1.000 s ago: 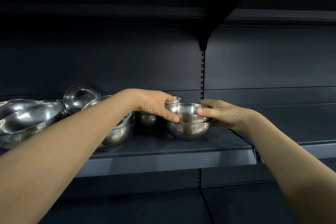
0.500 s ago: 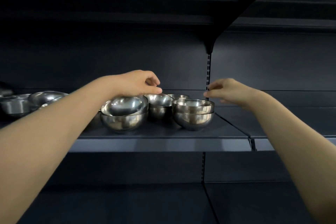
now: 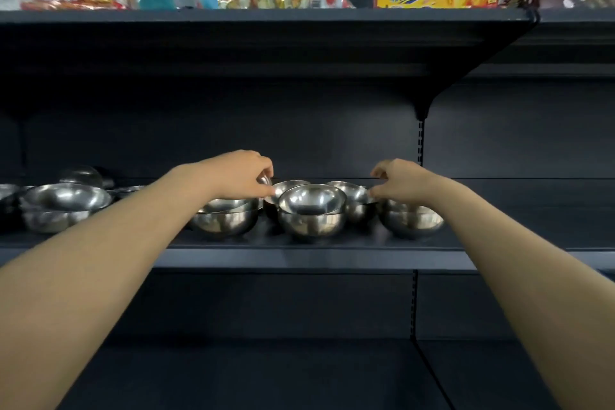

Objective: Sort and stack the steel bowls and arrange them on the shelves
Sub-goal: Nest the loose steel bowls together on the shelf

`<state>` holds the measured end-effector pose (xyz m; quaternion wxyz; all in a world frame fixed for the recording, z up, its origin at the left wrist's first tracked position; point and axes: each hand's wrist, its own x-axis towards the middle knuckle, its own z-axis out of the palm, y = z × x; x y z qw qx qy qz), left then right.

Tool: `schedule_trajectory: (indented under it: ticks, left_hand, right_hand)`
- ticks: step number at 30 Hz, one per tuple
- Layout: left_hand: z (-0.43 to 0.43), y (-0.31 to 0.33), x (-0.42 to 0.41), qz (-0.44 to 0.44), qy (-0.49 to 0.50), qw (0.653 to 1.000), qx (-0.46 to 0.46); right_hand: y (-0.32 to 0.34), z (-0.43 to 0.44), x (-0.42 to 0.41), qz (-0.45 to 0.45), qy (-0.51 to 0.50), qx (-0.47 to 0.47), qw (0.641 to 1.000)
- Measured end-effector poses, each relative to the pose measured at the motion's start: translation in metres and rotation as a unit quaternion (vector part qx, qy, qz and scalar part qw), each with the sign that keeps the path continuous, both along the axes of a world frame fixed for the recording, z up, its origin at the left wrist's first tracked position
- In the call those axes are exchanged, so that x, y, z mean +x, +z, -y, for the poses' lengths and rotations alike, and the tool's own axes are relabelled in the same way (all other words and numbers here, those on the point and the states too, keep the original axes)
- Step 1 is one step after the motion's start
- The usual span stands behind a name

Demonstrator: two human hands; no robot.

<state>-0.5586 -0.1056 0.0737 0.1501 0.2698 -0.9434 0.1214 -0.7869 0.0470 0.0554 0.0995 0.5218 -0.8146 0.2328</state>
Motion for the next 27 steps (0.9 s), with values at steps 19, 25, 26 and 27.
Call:
schedule_trajectory:
  ticks: [19,25,26,27]
  left_hand:
    - [0.053,-0.029,0.049,0.037,-0.068,0.997,-0.016]
    - [0.076,-0.022,0.001,0.076,-0.082,0.994,-0.008]
    - [0.079,-0.021,-0.007,0.083,-0.087,0.993,0.006]
    - [0.082,-0.02,-0.015,0.089,-0.089,0.992,0.021]
  right_hand:
    - [-0.009,0.055,0.08,-0.035,-0.063,0.055,0.996]
    - [-0.007,0.074,0.038,-0.047,-0.049,0.038,0.997]
    - [-0.009,0.077,0.032,-0.048,-0.042,0.032,0.997]
    - [-0.012,0.082,0.025,-0.044,-0.035,0.026,0.998]
